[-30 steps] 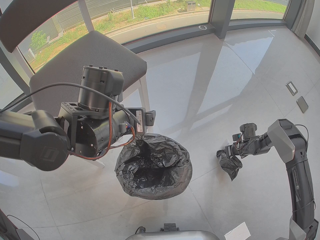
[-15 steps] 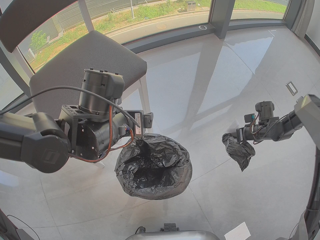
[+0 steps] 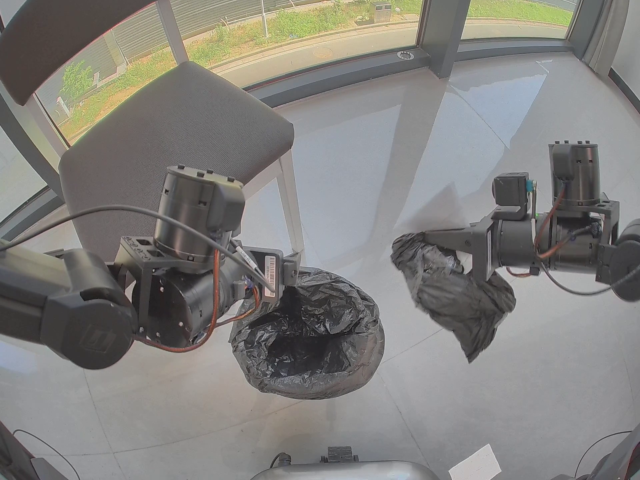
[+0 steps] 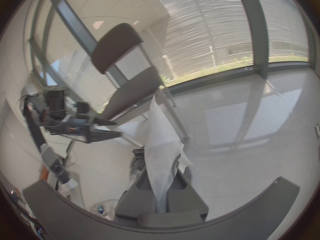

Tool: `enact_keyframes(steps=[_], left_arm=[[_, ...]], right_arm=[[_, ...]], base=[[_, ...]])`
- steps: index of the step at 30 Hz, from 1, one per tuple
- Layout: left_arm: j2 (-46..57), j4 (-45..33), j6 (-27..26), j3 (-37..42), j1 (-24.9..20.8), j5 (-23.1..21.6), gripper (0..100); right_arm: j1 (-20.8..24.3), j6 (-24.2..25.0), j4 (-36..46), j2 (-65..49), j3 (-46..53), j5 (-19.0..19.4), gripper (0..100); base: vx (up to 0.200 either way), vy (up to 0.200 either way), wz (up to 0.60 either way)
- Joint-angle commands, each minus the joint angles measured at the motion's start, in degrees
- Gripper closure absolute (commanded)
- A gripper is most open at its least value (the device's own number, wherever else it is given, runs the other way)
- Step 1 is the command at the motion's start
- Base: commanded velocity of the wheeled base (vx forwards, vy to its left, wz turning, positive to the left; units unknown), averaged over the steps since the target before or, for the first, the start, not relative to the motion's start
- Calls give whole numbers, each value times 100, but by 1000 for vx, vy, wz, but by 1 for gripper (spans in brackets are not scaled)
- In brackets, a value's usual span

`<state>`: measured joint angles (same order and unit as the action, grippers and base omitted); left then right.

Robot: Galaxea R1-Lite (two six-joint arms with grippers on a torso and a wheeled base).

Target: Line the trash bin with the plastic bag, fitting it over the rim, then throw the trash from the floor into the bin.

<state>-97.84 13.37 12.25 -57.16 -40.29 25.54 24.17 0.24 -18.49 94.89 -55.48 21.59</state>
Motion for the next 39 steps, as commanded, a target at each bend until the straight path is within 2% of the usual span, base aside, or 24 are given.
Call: enact_keyframes(steps=[1, 4, 8, 11, 16, 23, 29, 39], left_arm=[[283, 271, -144, 328, 48, -14, 0], [520, 315, -153, 293, 65, -23, 0], [925, 262, -197, 364, 56, -23, 0], [1303, 254, -241, 390, -23, -23, 0], [1716, 201, -241, 364, -67, -23, 0], [1953, 227, -241, 372, 4, -128, 0], [1953, 289, -232, 302, 250, -234, 0], [1892, 297, -232, 144, 346, -286, 0]], right_arm=[[817, 81, -23, -735, 477, 21, 100], [1072, 72, -146, -384, 424, -6, 100], [1274, 55, -743, 126, 380, -146, 100], [1467, 72, -1420, 715, 275, -428, 100], [1713, 90, -1895, 1585, -95, -823, 100], [2118, 116, -1965, 2719, -1351, -1166, 100], [2241, 116, -1939, 3404, -2318, -1175, 100], [2258, 195, -1965, 3853, -2802, -1175, 100]], base=[[0, 0, 0], [0, 0, 0], [0, 0, 0], [0, 0, 0], [0, 0, 0], [0, 0, 0], [0, 0, 0], [0, 0, 0]])
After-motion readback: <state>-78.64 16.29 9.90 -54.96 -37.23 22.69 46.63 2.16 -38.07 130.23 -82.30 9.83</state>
